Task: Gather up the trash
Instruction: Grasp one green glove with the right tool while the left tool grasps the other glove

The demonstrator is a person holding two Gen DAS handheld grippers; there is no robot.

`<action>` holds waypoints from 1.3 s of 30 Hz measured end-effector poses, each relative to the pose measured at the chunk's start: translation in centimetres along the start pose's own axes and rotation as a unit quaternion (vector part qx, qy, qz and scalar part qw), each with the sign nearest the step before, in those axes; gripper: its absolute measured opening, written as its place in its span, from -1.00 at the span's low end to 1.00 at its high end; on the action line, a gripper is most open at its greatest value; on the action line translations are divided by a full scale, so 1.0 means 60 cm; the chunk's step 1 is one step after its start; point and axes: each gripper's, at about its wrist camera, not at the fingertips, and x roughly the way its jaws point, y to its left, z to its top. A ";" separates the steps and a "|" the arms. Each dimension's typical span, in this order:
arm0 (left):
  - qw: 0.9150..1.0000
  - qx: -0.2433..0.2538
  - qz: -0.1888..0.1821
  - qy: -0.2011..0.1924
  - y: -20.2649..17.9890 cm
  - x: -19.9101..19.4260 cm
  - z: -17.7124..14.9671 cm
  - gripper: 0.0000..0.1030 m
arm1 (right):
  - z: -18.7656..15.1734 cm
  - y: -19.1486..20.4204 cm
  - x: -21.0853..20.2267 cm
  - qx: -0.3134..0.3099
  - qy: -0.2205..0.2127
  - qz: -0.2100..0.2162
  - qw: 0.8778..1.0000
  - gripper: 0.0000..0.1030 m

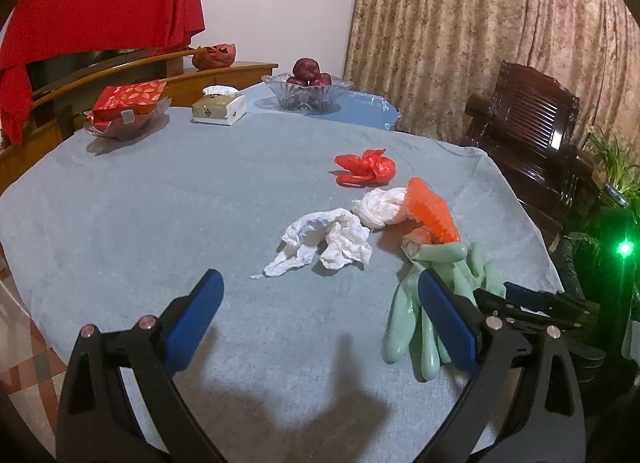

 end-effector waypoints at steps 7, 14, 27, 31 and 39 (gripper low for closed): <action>1.000 0.005 -0.011 0.003 -0.017 0.005 0.001 0.84 | 0.006 -0.008 -0.017 0.005 -0.013 0.028 1.000 -0.93; 0.999 0.019 -0.033 0.009 -0.057 0.014 0.002 0.84 | 0.024 -0.059 -0.061 0.033 -0.040 0.006 0.999 -0.96; 0.999 0.022 -0.037 0.011 -0.075 0.021 0.003 0.84 | 0.015 -0.080 -0.039 0.028 -0.005 -0.016 0.999 -0.16; 0.999 0.018 -0.034 0.012 -0.068 0.024 0.003 0.84 | 0.010 -0.073 -0.020 0.021 0.011 -0.026 0.999 0.00; 0.999 0.020 -0.037 0.018 -0.077 0.034 0.001 0.84 | 0.013 -0.085 -0.008 0.023 0.036 -0.034 0.999 -0.48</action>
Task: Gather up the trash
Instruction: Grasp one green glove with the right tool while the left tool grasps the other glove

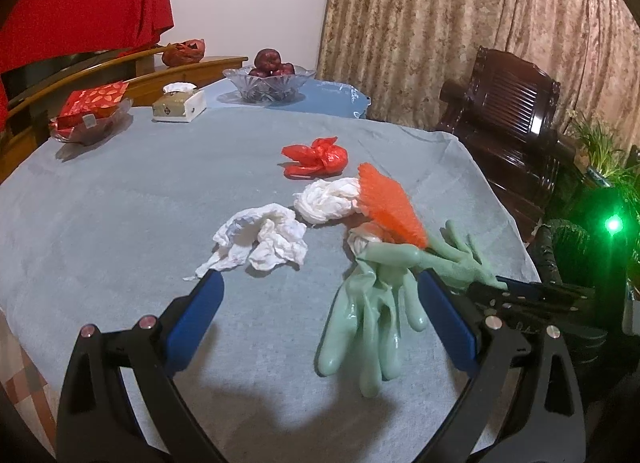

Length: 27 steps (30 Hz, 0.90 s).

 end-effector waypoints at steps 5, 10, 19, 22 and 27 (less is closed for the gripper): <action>1.000 0.012 -0.009 0.008 -0.024 0.015 -0.003 0.72 | 0.009 -0.013 -0.028 0.012 -0.028 -0.011 0.999 -0.54; 1.000 0.021 -0.010 0.021 -0.053 0.040 -0.006 0.64 | 0.013 -0.029 -0.046 0.020 -0.041 -0.018 0.999 -0.55; 0.998 0.032 0.000 0.062 -0.085 0.097 -0.020 0.21 | 0.016 -0.051 -0.060 0.029 -0.050 -0.012 0.998 -0.55; 0.996 0.030 0.002 0.083 -0.090 0.114 -0.026 -0.17 | 0.015 -0.052 -0.061 0.028 -0.050 -0.010 0.998 -0.55; 0.997 0.015 0.006 0.079 -0.081 0.104 -0.020 -0.61 | 0.013 -0.053 -0.070 0.026 -0.057 -0.011 0.998 -0.55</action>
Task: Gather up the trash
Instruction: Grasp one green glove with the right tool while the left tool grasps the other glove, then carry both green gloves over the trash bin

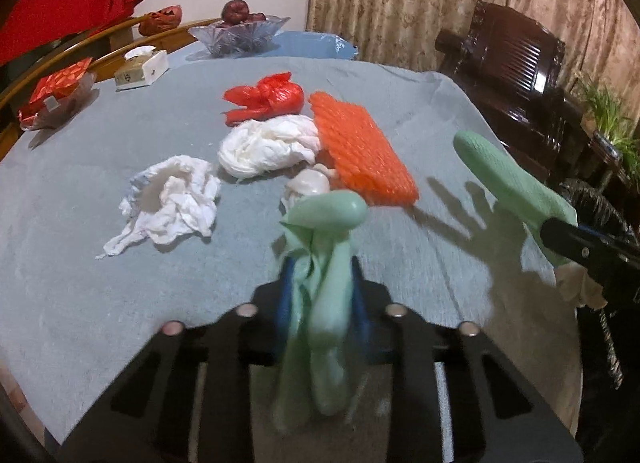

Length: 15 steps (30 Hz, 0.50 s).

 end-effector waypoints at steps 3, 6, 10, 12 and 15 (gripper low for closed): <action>1.000 -0.007 0.000 -0.012 0.004 -0.016 0.008 -0.68 | 0.002 0.000 -0.011 0.001 -0.008 0.002 1.000 -0.55; 1.000 -0.005 0.000 -0.025 0.002 -0.035 0.016 -0.71 | 0.005 0.000 -0.025 0.001 -0.017 0.005 1.000 -0.55; 0.999 0.001 -0.002 -0.042 -0.004 -0.065 0.024 -0.73 | 0.013 0.000 -0.046 0.001 -0.029 0.007 1.000 -0.55; 0.999 0.004 -0.002 -0.049 -0.007 -0.081 0.027 -0.73 | 0.016 -0.001 -0.057 0.001 -0.034 0.008 0.999 -0.55; 0.998 0.004 -0.005 -0.058 -0.010 -0.107 0.032 -0.73 | 0.019 -0.003 -0.078 0.001 -0.044 0.008 0.999 -0.55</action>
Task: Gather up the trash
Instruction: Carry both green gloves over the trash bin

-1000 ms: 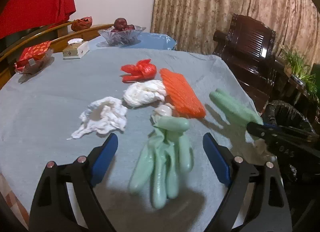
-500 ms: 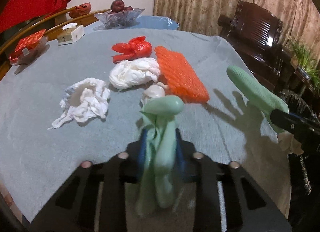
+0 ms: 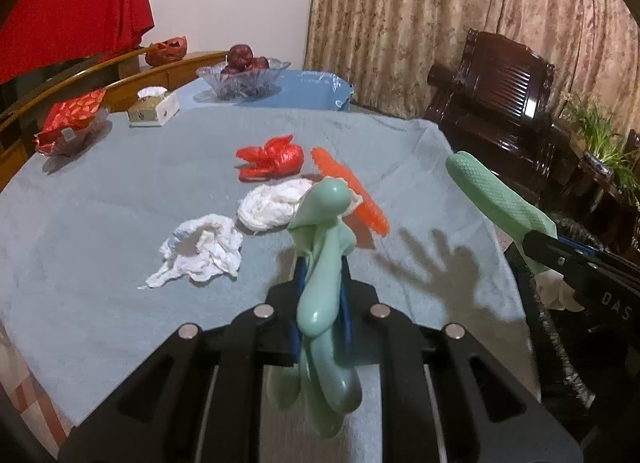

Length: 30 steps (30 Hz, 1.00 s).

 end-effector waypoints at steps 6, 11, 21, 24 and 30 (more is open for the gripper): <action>1.000 0.005 -0.006 -0.017 -0.010 -0.047 0.010 -0.74 | 0.012 -0.004 -0.046 -0.003 -0.022 0.002 1.000 -0.55; 0.999 0.015 -0.018 -0.026 -0.030 -0.079 0.019 -0.74 | 0.016 -0.010 -0.088 -0.003 -0.040 -0.001 0.999 -0.55; 0.996 0.038 -0.061 -0.051 -0.101 -0.130 0.034 -0.74 | 0.011 -0.035 -0.167 0.010 -0.072 -0.022 0.997 -0.55; 0.994 0.047 -0.076 -0.057 -0.124 -0.139 0.036 -0.74 | 0.011 -0.053 -0.190 0.016 -0.082 -0.033 0.996 -0.55; 0.990 0.064 -0.109 -0.064 -0.177 -0.152 0.040 -0.74 | 0.004 -0.099 -0.234 0.032 -0.097 -0.061 0.993 -0.55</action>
